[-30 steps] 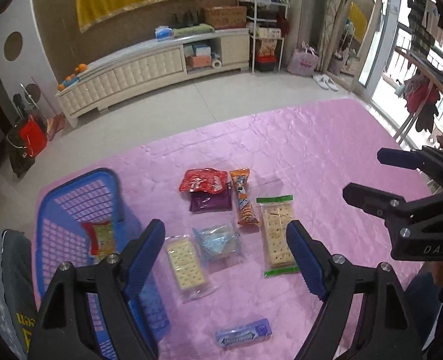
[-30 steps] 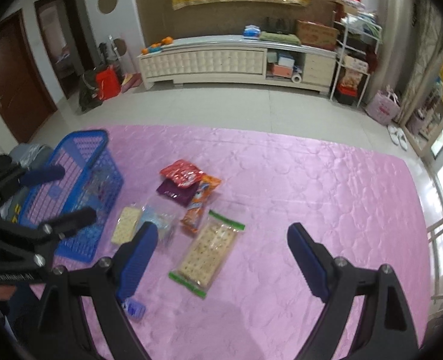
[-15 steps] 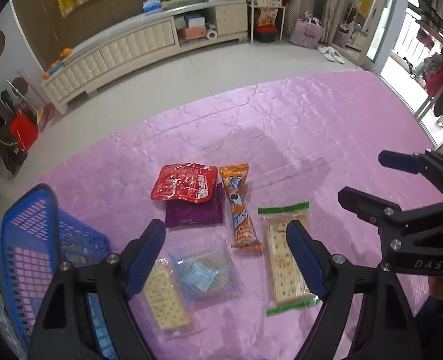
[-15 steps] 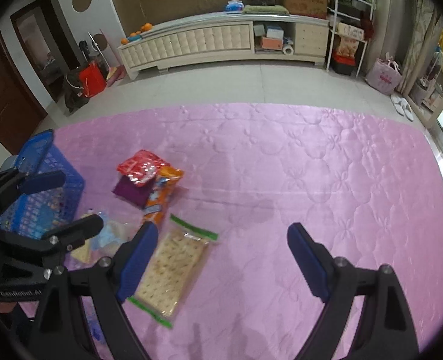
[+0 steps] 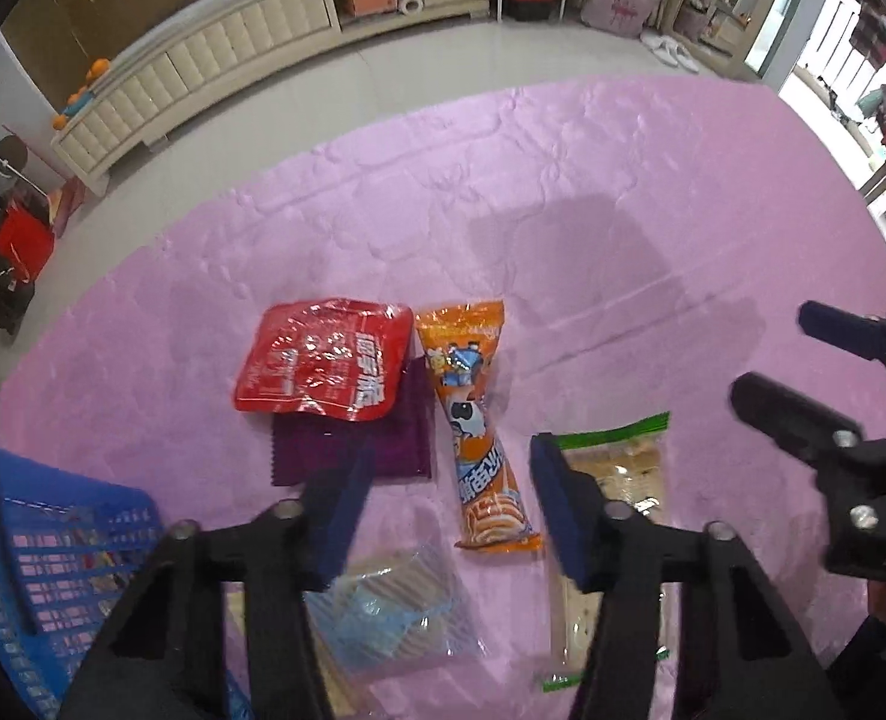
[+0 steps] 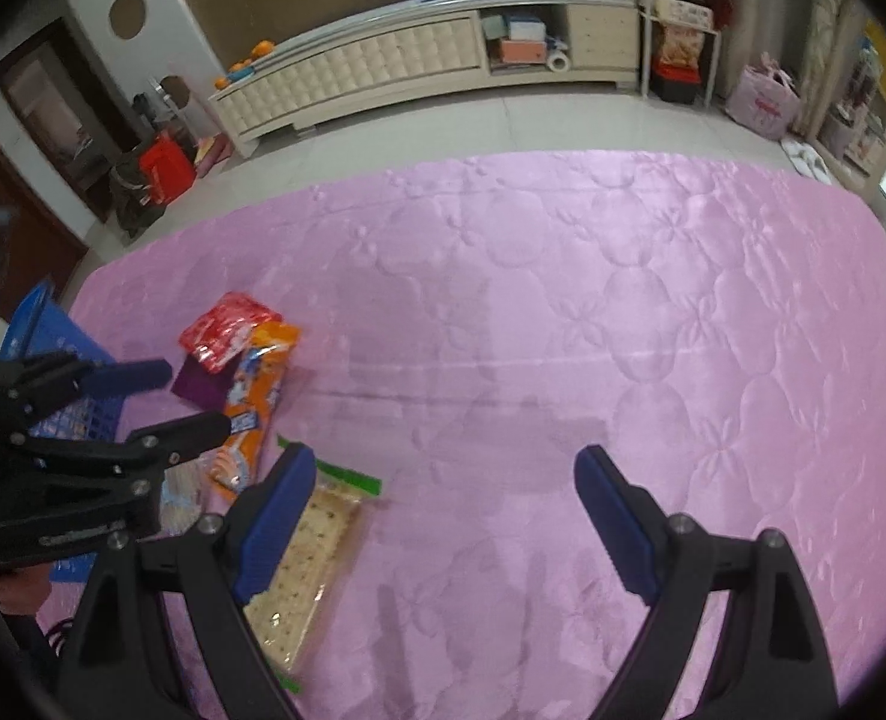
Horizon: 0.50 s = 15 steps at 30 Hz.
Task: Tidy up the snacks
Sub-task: 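Grasp the orange-and-white stick snack with the left tool and lift it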
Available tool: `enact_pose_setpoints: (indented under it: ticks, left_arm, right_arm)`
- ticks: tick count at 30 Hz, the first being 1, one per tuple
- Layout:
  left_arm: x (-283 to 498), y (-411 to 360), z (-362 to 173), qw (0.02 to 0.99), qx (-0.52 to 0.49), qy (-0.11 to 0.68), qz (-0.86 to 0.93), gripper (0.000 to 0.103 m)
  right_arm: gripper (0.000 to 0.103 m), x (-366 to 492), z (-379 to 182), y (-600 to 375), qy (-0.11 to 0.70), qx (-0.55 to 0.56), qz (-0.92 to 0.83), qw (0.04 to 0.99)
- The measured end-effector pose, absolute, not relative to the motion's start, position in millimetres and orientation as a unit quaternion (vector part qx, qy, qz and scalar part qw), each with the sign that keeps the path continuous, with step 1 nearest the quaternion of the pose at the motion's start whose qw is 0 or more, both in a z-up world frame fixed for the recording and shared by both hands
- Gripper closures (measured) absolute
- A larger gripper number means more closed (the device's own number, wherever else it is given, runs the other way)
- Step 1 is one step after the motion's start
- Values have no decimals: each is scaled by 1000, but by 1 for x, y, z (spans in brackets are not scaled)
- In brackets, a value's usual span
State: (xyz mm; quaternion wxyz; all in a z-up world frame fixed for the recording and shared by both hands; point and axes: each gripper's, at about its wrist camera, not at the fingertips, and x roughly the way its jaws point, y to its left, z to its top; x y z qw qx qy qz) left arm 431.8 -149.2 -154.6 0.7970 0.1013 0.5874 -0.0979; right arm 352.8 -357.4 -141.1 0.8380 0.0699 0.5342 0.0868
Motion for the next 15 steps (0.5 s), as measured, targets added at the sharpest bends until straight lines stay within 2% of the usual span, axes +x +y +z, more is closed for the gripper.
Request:
enact_pose_setpoints:
  ticks: [4, 5, 6, 7, 15]
  left_arm:
    - [438, -154, -168, 785, 94, 603, -104, 65]
    - [438, -156, -172, 779, 99, 609, -109, 70]
    - [440, -157, -174, 776, 102, 612, -111, 81]
    - [440, -157, -178, 772, 103, 617, -112, 85]
    - [421, -157, -167, 780, 112, 602, -129, 91]
  right_arm:
    - [12, 349, -147, -358, 543, 71, 98, 831]
    - [12, 348, -148, -358, 545, 67, 97, 830]
    - [12, 348, -148, -358, 547, 66, 96, 829]
    - [12, 347, -149, -357, 548, 67, 97, 828]
    - [12, 340, -148, -344, 550, 80, 123, 822]
